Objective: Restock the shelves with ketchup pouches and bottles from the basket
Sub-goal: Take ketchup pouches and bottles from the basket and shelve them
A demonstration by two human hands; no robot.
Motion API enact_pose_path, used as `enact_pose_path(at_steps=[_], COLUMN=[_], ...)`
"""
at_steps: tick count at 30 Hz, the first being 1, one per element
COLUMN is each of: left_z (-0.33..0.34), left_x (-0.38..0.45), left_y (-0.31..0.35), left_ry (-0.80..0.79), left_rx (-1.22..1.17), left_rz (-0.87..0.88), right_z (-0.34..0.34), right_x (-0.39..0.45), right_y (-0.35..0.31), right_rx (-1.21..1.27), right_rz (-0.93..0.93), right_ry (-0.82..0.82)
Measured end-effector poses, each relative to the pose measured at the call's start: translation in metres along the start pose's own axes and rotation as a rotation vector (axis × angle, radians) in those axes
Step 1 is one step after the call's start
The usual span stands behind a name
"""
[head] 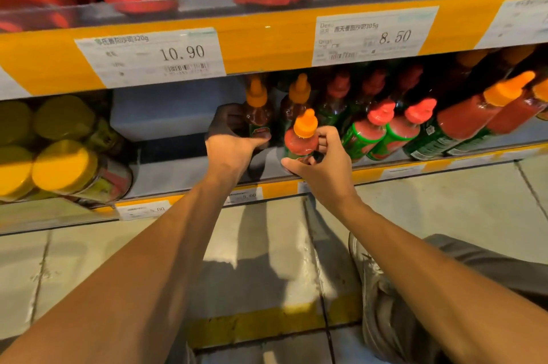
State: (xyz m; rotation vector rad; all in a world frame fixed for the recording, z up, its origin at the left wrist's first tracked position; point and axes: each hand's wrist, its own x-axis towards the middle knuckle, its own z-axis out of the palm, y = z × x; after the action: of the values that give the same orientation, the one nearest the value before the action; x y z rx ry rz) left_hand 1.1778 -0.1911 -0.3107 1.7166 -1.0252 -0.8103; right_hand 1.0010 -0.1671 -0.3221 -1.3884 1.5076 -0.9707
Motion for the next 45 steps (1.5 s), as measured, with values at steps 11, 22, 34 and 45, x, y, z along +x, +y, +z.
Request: enact_pose_path(at_steps=[11,22,34,45], left_z=[-0.003,-0.050,-0.151,-0.342], left_x=[0.001,-0.039,-0.117,-0.197], left_y=[0.007,0.038,0.133,0.232], left_ry=[-0.060,-0.120,-0.144,0.136], left_rx=[0.125,0.438,0.780,0.745], left_rz=[-0.064,-0.160,-0.046,-0.005], right_z=[0.001,-0.014,-0.046,0.004], right_x=[0.004,-0.009,-0.100,-0.184], right_y=[-0.004,-0.029,-0.157,-0.334], right_rx=[-0.071,-0.227,-0.422,-0.425], right_rz=[0.032,0.117,-0.030,-0.384], right_ry=[-0.033,-0.058,0.000,-0.377])
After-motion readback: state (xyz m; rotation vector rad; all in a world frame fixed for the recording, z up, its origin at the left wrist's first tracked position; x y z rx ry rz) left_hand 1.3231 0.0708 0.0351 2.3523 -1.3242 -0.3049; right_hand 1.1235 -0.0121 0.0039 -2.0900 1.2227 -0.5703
